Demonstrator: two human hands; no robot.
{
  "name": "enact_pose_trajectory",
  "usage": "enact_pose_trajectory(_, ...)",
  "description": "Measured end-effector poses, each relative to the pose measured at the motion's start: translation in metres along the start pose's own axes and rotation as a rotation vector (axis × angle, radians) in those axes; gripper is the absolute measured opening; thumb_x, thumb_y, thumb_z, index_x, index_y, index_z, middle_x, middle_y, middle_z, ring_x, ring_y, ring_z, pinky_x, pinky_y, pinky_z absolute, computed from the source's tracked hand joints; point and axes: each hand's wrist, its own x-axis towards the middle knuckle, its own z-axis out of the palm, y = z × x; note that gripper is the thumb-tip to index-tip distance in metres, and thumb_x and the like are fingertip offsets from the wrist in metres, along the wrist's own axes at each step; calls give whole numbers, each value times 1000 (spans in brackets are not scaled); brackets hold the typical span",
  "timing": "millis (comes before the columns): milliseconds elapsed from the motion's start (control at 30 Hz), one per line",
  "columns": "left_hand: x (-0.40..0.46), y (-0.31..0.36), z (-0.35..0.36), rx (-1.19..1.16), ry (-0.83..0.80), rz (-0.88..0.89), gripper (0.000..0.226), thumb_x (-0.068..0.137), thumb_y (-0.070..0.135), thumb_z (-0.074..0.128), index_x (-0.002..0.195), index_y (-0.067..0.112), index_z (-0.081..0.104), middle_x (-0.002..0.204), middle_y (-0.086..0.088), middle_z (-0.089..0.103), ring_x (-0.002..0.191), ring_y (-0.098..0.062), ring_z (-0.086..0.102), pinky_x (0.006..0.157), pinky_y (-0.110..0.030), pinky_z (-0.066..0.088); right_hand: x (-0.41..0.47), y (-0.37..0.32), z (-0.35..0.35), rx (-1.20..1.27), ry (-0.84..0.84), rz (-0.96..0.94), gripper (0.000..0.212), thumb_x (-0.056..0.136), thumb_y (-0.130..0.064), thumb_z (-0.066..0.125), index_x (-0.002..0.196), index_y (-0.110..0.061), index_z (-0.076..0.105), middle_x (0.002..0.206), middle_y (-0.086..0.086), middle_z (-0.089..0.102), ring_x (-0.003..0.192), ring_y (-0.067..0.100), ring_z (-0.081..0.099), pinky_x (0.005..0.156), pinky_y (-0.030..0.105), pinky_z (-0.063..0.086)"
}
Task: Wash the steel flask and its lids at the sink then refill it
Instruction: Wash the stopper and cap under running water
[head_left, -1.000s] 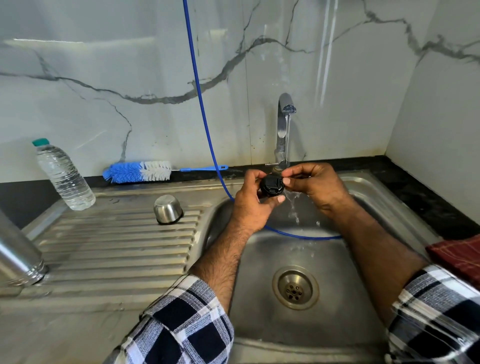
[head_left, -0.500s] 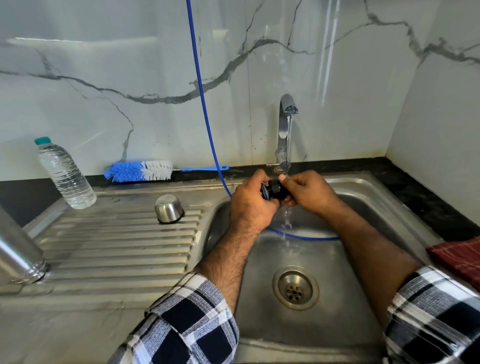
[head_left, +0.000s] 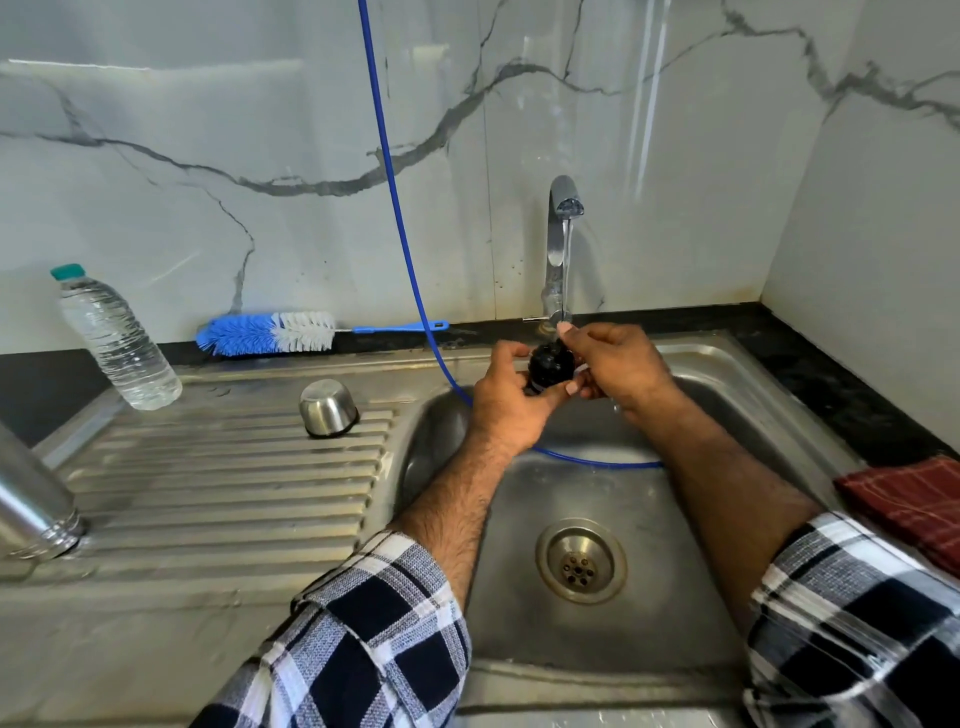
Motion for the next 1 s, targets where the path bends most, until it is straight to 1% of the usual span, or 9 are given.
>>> enact_pose_trajectory(100, -4, 1, 3, 37, -46, 27, 54, 83, 37, 91, 119, 38, 51, 107, 2, 77, 89, -19, 76, 76, -37, 66, -1, 3, -1, -115, 33, -44, 35, 99, -48, 70, 94, -15, 78, 72, 7, 78, 64, 28, 76, 65, 38, 64)
enact_pose_trajectory(200, -4, 1, 3, 8, -73, 17, 55, 85, 34, 89, 128, 33, 54, 113, 0, 77, 97, -19, 76, 81, -43, 67, 1, 8, -7, -149, 59, -62, 36, 99, -48, 70, 92, -14, 79, 65, 4, 75, 61, 23, 75, 70, 41, 67)
enact_pose_trajectory(400, -5, 2, 5, -2, -90, 16, 58, 89, 30, 85, 136, 30, 50, 121, -2, 76, 104, -22, 76, 86, -45, 66, -2, 6, -6, -209, 91, -113, 34, 100, -47, 69, 94, -15, 79, 67, 0, 74, 60, 13, 72, 64, 31, 63)
enact_pose_trajectory(500, -5, 3, 4, 0, -99, 20, 59, 90, 32, 85, 136, 31, 48, 123, -1, 74, 105, -20, 75, 83, -36, 65, -3, 4, -6, -242, 106, -144, 33, 101, -47, 68, 92, -16, 78, 65, -4, 72, 53, 3, 67, 56, 21, 54)
enact_pose_trajectory(600, -6, 3, 5, 8, -103, 31, 58, 91, 32, 83, 136, 29, 46, 124, -1, 72, 104, -18, 74, 77, -28, 63, -5, 2, -6, -251, 103, -167, 32, 101, -46, 68, 92, -17, 78, 65, -5, 71, 50, -2, 65, 55, 19, 52)
enact_pose_trajectory(733, -6, 5, 7, -6, -119, 11, 57, 93, 28, 82, 137, 26, 47, 126, -4, 71, 106, -22, 73, 86, -40, 66, -5, 6, -8, -249, 114, -159, 34, 101, -46, 67, 94, -15, 79, 64, -6, 70, 47, -2, 63, 50, 15, 49)
enact_pose_trajectory(833, -7, 7, 7, -31, -120, -3, 54, 92, 28, 82, 135, 27, 49, 124, -4, 72, 105, -23, 75, 86, -46, 66, -4, 6, -8, -241, 117, -153, 35, 101, -45, 67, 96, -13, 79, 63, -5, 69, 46, -3, 63, 49, 14, 48)
enact_pose_trajectory(933, -6, 7, 8, -42, -114, -7, 54, 92, 27, 83, 134, 27, 51, 124, -4, 72, 104, -21, 74, 84, -44, 67, -5, 7, -7, -228, 119, -151, 39, 100, -51, 66, 96, -14, 78, 64, -5, 70, 48, -2, 64, 53, 18, 52)
enact_pose_trajectory(1000, -6, 10, 7, -44, -77, 14, 54, 87, 28, 87, 131, 27, 56, 120, -2, 73, 101, -18, 74, 81, -38, 67, -5, 7, -7, -196, 81, -160, 42, 96, -59, 67, 98, -18, 78, 73, -5, 74, 61, 1, 70, 63, 26, 57)
